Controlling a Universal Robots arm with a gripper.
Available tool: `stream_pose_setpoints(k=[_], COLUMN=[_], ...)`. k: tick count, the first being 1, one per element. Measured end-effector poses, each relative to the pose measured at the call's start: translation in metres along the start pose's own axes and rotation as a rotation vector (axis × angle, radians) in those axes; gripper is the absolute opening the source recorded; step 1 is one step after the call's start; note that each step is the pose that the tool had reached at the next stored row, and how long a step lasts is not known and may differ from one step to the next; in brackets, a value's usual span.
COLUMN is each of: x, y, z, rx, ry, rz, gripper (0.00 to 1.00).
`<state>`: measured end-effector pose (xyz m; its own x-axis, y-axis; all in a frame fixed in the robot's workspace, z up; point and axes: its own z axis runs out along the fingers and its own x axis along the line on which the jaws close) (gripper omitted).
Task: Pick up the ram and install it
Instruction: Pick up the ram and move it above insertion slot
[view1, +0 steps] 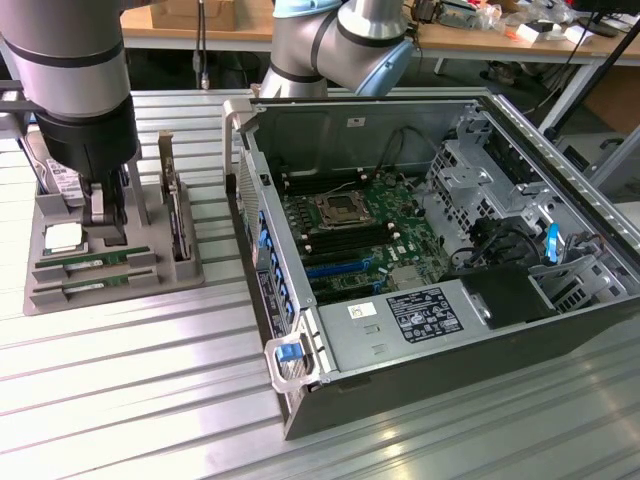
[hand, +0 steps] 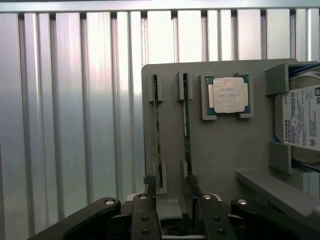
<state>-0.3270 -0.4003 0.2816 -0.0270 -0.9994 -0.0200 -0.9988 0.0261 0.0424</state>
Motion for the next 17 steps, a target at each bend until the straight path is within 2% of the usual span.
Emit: stream_pose_setpoints(k=[17], x=[0.001], y=[0.0003], z=[0.0137], rx=[-0.0001], ry=[0.0002], rz=[-0.004], gripper=[0.36])
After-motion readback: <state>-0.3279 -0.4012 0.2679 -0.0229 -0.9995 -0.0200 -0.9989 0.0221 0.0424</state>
